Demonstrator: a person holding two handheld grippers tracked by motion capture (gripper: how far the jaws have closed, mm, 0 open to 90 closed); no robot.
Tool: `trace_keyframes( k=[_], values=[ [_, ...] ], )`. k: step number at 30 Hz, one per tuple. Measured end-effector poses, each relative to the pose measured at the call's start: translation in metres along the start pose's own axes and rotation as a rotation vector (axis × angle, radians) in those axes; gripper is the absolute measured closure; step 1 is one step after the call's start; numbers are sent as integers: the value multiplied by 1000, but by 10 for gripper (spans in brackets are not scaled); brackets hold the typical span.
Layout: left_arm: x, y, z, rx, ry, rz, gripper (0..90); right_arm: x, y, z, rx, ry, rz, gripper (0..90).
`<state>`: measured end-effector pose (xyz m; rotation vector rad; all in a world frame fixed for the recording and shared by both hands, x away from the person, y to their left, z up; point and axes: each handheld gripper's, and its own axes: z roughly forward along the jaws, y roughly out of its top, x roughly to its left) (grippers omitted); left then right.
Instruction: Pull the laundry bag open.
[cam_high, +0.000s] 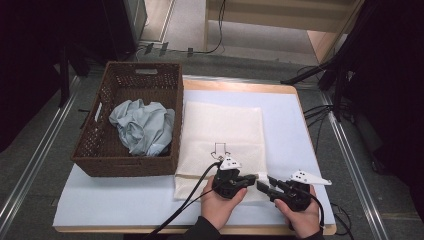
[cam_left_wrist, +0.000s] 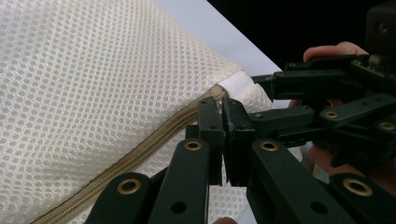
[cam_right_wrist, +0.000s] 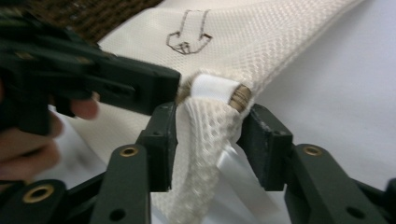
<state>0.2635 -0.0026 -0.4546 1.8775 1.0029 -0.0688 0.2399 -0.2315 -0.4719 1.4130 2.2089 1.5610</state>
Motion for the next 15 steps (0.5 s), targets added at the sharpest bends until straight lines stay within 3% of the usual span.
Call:
trace_keyframes(
  k=[8, 15],
  values=[
    [2, -3, 2, 9, 7, 3, 879, -2, 2, -4, -50, 30, 12, 825],
    [1, -5, 3, 20, 21, 1, 875, 6, 2, -4, -47, 24, -33, 857]
  ],
)
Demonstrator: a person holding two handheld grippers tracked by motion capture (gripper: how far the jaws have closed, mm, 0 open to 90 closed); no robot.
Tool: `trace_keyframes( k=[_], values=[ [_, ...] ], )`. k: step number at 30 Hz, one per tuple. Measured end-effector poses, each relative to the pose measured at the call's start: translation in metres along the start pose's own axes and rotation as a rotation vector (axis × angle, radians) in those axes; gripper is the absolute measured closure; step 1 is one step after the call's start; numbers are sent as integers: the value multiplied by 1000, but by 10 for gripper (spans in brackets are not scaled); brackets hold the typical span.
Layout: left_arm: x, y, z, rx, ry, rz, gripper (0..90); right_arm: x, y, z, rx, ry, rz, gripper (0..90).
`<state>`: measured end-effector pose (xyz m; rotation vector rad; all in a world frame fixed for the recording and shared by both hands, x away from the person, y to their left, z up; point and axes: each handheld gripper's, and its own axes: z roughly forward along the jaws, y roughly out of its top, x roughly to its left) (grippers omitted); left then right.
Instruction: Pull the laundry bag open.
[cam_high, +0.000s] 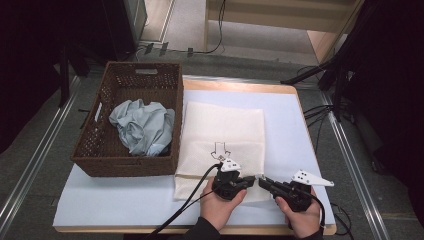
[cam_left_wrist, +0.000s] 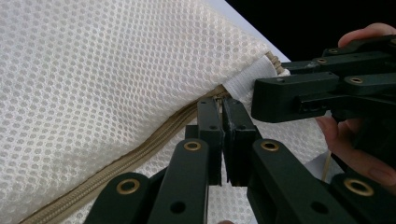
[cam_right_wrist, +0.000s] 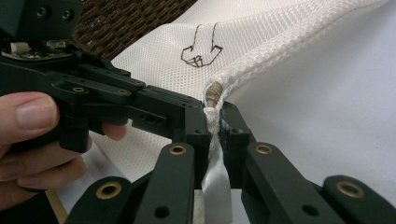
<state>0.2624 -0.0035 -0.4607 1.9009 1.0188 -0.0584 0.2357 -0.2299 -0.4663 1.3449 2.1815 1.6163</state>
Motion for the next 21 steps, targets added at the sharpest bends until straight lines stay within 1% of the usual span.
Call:
trace_keyframes(
  k=[2, 4, 8, 13, 17, 21],
  values=[
    [1, 0, 0, 1, 2, -4, 875, 1, 0, 0, -3, -3, -6, 859],
    [1, 1, -1, 11, -3, -1, 877, 1, 0, 0, -3, -16, -16, 860],
    [2, 1, -2, 0, 0, 0, 879, 4, 0, 0, -1, -39, -31, 863],
    [2, 0, -2, -3, 5, -8, 880, 4, 0, -1, 2, -49, -34, 865],
    [3, 0, -3, 3, -3, -12, 880, 4, 0, -1, 6, -53, -38, 865],
    [3, 0, -3, 6, -6, -17, 881, 5, 1, -2, 11, -56, -57, 866]
  ],
)
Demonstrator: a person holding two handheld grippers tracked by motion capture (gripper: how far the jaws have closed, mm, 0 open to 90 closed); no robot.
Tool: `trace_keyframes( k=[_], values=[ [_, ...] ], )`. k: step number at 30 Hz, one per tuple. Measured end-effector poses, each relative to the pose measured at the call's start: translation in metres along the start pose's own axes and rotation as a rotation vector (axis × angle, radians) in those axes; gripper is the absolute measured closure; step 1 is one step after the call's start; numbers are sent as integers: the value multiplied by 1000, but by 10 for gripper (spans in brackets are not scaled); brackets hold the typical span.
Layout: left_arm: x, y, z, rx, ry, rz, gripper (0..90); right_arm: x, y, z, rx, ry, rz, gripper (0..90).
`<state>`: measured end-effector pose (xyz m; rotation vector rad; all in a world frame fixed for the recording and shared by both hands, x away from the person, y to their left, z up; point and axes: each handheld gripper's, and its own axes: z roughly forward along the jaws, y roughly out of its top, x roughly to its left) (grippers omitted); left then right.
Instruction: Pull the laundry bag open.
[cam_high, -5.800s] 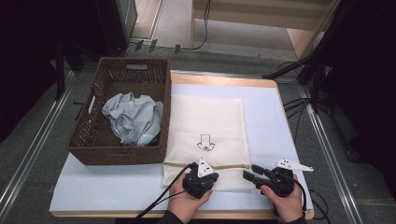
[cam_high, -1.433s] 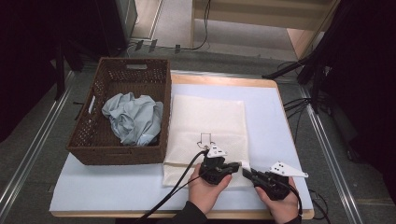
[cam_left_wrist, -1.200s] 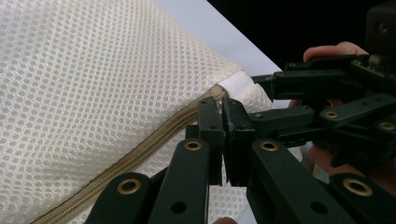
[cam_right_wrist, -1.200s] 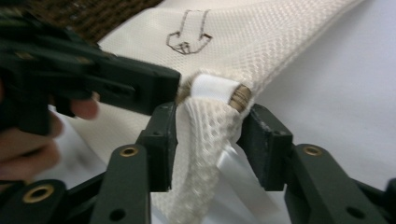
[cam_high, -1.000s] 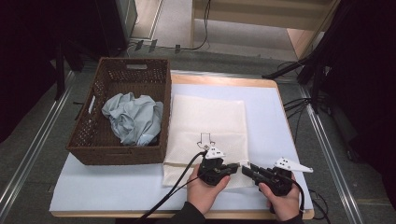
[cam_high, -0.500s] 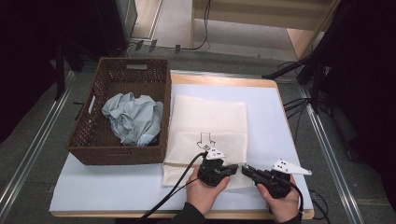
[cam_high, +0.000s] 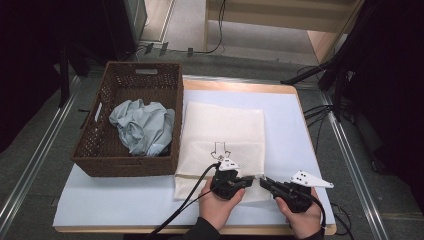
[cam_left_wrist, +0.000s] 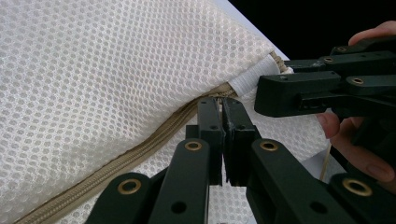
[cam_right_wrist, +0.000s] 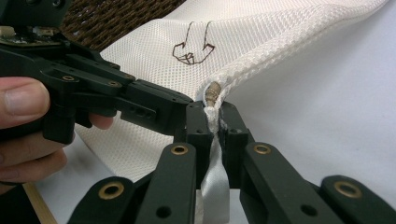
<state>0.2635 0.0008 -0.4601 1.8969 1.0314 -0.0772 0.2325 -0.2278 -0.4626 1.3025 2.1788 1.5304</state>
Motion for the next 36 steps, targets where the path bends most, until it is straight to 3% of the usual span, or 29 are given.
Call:
trace_keyframes(
  k=[1, 3, 5, 8, 13, 20, 26, 29, 36],
  values=[
    [0, 0, 0, 3, -1, 1, 881, 0, 0, 0, 1, -1, -13, 866],
    [6, -2, 0, 16, 79, 15, 882, 0, 0, 0, -10, -6, -15, 867],
    [18, -7, -1, 11, 42, -61, 882, -2, 4, -7, -35, -15, -5, 868],
    [16, -12, -2, 23, 81, -15, 882, -1, 2, -7, -18, -31, -30, 868],
    [17, -11, -6, 7, 80, -10, 881, -1, 4, -6, -18, -51, -26, 868],
    [28, -15, -10, 15, 114, -25, 881, -5, 4, -9, -23, -75, -22, 868],
    [28, -17, -17, 24, 153, 8, 880, -4, 4, -8, -18, -79, -31, 868],
    [34, -20, -22, 22, 150, -13, 880, -5, 4, -9, -20, -86, -21, 867],
    [39, -23, -32, 23, 200, 9, 881, -7, 4, -10, -22, -87, -24, 867]
  ],
)
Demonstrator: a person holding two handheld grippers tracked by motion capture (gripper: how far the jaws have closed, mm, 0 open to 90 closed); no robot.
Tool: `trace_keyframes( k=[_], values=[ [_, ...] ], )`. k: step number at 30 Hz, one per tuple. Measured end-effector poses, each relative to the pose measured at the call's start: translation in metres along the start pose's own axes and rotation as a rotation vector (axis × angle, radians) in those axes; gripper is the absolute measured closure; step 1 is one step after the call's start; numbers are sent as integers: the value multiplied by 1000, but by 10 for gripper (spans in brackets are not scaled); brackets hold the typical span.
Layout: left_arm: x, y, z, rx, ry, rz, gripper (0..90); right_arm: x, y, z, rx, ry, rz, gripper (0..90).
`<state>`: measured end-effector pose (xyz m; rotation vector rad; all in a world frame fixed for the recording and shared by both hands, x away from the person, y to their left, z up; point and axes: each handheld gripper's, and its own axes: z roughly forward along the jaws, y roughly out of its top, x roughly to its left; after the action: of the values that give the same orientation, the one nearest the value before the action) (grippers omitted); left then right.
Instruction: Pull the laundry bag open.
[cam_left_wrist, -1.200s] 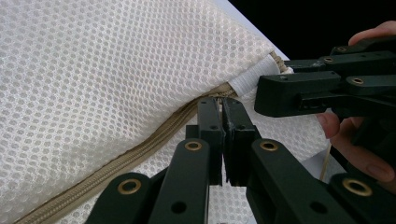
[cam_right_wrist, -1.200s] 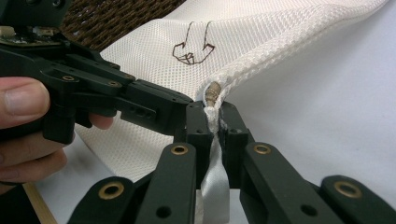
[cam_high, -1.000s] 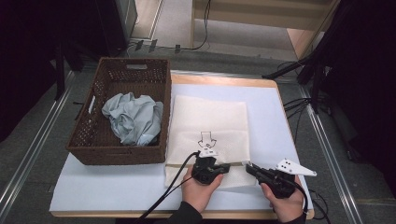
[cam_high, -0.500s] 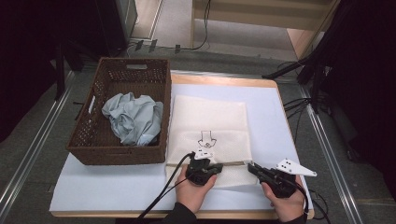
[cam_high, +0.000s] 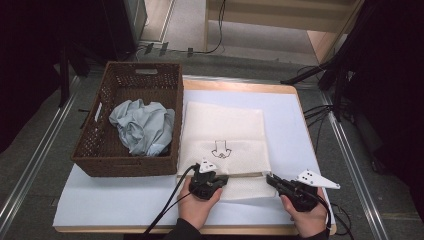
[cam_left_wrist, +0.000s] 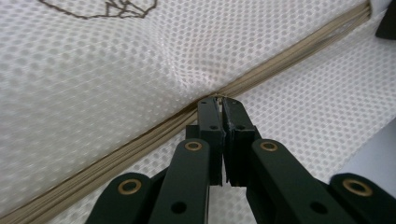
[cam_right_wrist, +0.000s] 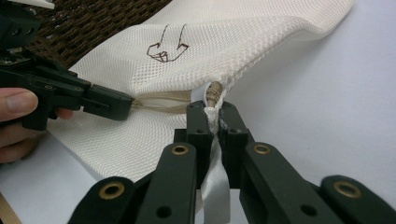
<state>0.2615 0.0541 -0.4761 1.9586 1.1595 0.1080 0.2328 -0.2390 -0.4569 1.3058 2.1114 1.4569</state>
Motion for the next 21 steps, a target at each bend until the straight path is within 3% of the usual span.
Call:
trace_keyframes(
  k=[6, 21],
  values=[
    [8, -5, -9, -7, 36, -4, 881, -1, 0, 0, 1, -10, 4, 867],
    [20, -15, -30, -9, 113, 42, 880, -3, -1, 0, 4, -24, 3, 867]
  ],
)
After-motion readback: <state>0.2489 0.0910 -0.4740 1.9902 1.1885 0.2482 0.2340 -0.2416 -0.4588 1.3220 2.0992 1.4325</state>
